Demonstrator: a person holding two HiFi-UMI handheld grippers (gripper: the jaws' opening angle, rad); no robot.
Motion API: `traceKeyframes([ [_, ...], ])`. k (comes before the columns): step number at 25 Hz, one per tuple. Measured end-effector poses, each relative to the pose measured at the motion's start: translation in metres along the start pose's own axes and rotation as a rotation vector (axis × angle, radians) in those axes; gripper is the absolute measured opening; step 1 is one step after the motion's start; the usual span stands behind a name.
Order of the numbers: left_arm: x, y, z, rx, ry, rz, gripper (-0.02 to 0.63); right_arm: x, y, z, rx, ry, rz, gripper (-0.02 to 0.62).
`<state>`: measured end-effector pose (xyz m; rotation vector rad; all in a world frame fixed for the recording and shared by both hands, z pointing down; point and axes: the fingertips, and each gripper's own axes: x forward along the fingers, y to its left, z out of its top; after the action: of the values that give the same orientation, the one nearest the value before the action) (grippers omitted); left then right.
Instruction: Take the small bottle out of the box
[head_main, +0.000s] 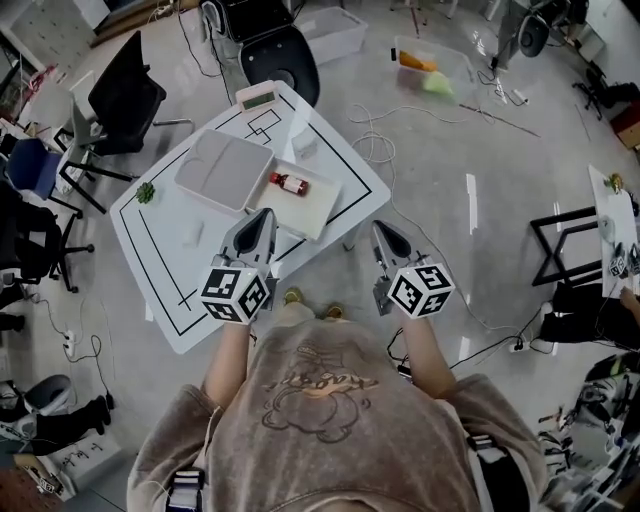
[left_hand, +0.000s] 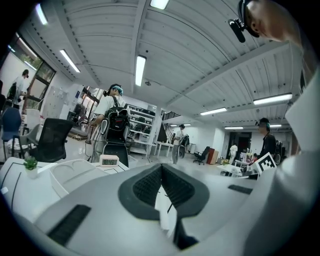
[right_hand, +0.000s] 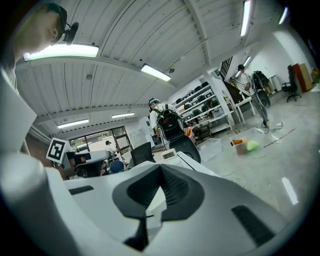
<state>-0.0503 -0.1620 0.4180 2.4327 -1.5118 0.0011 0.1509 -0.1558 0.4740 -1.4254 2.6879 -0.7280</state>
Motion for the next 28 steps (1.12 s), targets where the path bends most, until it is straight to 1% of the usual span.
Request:
traceKeyframes([
  [5,0.020,0.005,0.002,0.003,0.007,-0.038,0.008,0.007,-0.007,0.004,0.002,-0.014,-0.032,-0.005],
  [12,0.045,0.016,0.017,0.006,0.000,-0.091,0.008,0.022,-0.010,0.017,-0.012,-0.022,-0.072,-0.005],
  [19,0.061,0.036,0.025,0.015,-0.014,-0.114,0.008,0.046,-0.012,0.023,-0.026,-0.034,-0.097,-0.005],
  [28,0.068,0.051,0.028,0.007,-0.028,-0.113,0.008,0.063,-0.013,0.022,-0.022,-0.030,-0.110,-0.005],
])
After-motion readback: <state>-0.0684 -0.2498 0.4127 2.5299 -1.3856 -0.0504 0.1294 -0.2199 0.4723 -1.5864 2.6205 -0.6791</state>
